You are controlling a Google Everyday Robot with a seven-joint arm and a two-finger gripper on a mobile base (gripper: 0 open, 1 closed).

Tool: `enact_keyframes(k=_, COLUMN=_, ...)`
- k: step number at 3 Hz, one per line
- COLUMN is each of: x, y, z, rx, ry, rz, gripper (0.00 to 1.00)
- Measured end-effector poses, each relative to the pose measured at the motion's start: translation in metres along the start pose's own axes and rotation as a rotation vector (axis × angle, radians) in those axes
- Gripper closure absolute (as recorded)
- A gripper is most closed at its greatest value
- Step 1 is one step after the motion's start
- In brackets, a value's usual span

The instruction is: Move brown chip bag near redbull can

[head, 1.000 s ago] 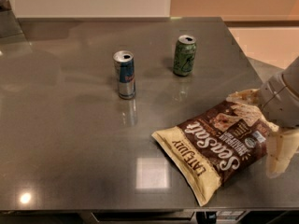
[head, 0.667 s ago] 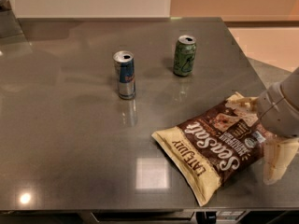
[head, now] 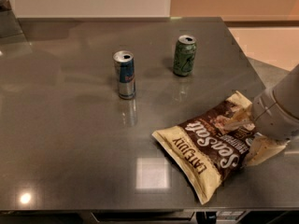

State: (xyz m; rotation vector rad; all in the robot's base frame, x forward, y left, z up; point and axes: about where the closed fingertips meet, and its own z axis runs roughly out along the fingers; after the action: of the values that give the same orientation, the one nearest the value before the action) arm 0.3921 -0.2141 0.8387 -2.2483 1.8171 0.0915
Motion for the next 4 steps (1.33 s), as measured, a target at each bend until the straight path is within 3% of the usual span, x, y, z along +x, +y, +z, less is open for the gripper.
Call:
enact_keyframes(k=1, x=-0.004, y=-0.006, z=-0.004, rx=0.006, ry=0.013, rz=0.016, gripper=0.65)
enact_keyframes(k=2, x=-0.018, y=-0.025, z=-0.021, rx=0.057, ry=0.015, rz=0.046, gripper=0.88)
enact_keyframes(k=3, x=-0.04, y=-0.046, z=-0.032, rx=0.117, ry=0.03, rz=0.033, gripper=1.0)
enact_keyframes(k=4, x=-0.064, y=-0.073, z=-0.037, rx=0.181, ry=0.027, rz=0.007, gripper=1.0)
